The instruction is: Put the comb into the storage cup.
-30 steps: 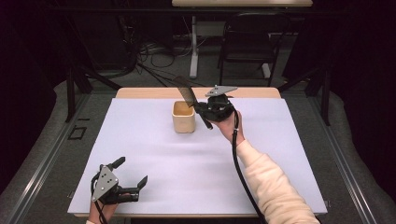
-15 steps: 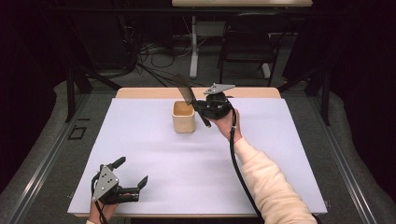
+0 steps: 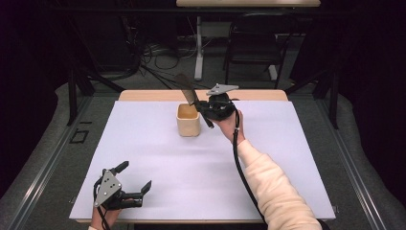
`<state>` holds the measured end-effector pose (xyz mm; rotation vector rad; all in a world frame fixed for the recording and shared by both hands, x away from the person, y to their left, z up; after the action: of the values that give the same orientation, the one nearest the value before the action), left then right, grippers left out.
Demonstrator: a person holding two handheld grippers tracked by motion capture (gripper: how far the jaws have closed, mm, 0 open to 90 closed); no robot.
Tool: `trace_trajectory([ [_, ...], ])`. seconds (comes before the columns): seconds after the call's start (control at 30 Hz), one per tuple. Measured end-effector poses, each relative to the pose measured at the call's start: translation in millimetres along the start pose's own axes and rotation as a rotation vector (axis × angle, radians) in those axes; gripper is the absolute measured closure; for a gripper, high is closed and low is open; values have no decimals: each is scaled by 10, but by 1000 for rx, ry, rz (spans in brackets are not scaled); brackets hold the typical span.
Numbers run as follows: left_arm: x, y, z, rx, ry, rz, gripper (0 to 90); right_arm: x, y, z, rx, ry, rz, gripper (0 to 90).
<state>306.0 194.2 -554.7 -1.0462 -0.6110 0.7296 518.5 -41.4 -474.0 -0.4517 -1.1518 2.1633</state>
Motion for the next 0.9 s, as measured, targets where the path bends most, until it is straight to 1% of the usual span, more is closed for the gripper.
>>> trace_trajectory([
  [0.17, -1, 0, -1, 1, 0, -2, 1, 3, -48, 19, -17, 5, 11, 714],
  [0.4, -2, -1, 1, 0, 0, -1, 2, 1, -95, 27, -30, 7, 13, 714],
  [0.73, -4, -2, 1, 0, 0, -1, 2, 15, -182, 5, -51, 10, 16, 714],
  [0.9, 0, -3, 3, -2, 1, -1, 2, 34, -217, -24, -52, 16, 26, 714],
])
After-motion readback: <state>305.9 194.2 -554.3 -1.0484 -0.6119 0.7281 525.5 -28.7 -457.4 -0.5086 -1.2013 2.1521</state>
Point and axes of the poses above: each handheld gripper's, and its own axes: z roughly backward along the jaws, y roughly out of its underside, x roughly to its left, the point moved 8 cm from there along -z, roughly forward along the jaws, and after that the axes turned 7 degrees about x, right-handed, at the moved point
